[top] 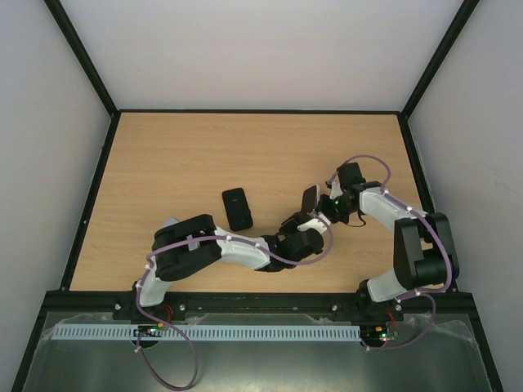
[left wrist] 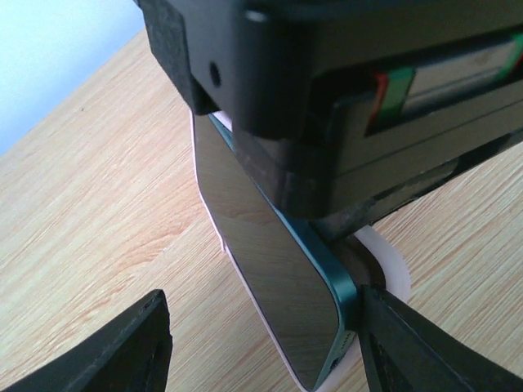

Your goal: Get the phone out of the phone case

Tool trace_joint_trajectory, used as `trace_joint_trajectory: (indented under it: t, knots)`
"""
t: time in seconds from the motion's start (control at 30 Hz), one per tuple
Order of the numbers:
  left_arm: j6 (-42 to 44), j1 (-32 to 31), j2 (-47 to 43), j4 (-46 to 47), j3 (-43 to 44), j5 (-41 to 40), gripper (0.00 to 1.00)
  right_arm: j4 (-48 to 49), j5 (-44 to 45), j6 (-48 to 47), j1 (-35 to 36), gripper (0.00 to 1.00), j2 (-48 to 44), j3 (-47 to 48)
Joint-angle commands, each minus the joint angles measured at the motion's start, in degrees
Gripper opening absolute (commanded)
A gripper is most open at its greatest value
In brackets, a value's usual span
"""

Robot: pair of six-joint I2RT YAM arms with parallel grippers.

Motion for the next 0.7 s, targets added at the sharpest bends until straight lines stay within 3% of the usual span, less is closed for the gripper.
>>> trace_joint_trajectory:
  t: [0.0,0.23,0.37,0.67]
  knots:
    - [2.3,0.4,1.1,0.6,1.6,-4.6,0.61,0.1,-3.1,-1.1,0.5,0.02,0.9,0.1]
    - [7.1,0.5,3.9,-1.1,3.6,-11.5,0.6,-0.4,-5.4,-2.0,0.5,0.02,0.5,0.2]
    - [8.1,0.6,5.3,-1.2,3.3,-13.4,0.53,-0.8,-6.0,-2.5,0.5,0.02,0.4,0.3]
    - [3.2,1.7,2.1,3.0,-1.4,-13.6,0.19,-0.9,-3.7,-2.7,0.4,0.02,0.7,1.2]
